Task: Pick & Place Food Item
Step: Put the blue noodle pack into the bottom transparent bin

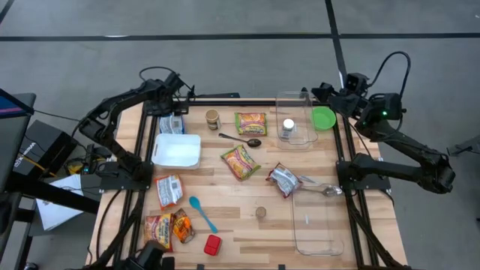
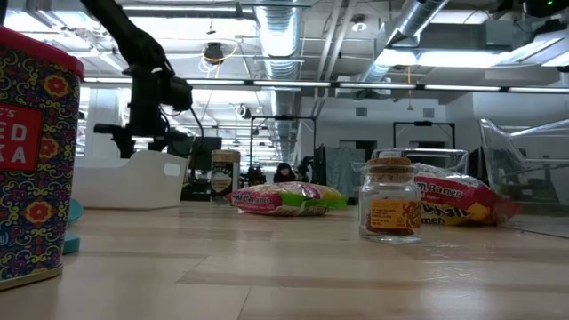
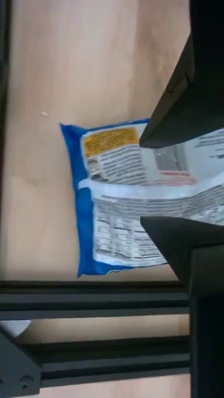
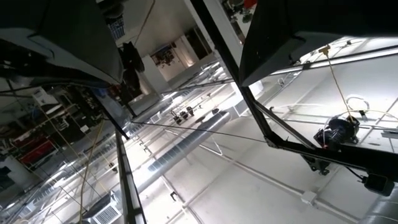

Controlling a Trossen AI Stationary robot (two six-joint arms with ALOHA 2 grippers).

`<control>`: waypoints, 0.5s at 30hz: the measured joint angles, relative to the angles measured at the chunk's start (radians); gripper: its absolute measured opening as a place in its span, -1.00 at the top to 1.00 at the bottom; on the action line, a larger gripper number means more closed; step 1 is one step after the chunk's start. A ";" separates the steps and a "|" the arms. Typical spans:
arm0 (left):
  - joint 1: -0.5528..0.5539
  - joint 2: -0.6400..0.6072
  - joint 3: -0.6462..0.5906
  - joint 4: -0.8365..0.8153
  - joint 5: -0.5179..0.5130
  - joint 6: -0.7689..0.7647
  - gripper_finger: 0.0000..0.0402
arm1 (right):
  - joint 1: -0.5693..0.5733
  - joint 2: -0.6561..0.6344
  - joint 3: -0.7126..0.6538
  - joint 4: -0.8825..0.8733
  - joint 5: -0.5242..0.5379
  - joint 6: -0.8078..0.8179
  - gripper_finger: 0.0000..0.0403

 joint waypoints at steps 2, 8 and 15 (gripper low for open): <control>0.002 0.000 -0.001 0.026 0.010 0.010 0.17 | 0.000 0.000 0.000 -0.003 0.000 0.000 -0.56; 0.018 0.000 -0.054 0.095 0.056 0.022 0.26 | 0.000 0.000 0.000 -0.012 0.000 0.000 -0.56; 0.019 0.000 -0.067 0.112 0.055 0.019 0.32 | 0.000 0.000 0.000 -0.014 0.000 0.000 -0.56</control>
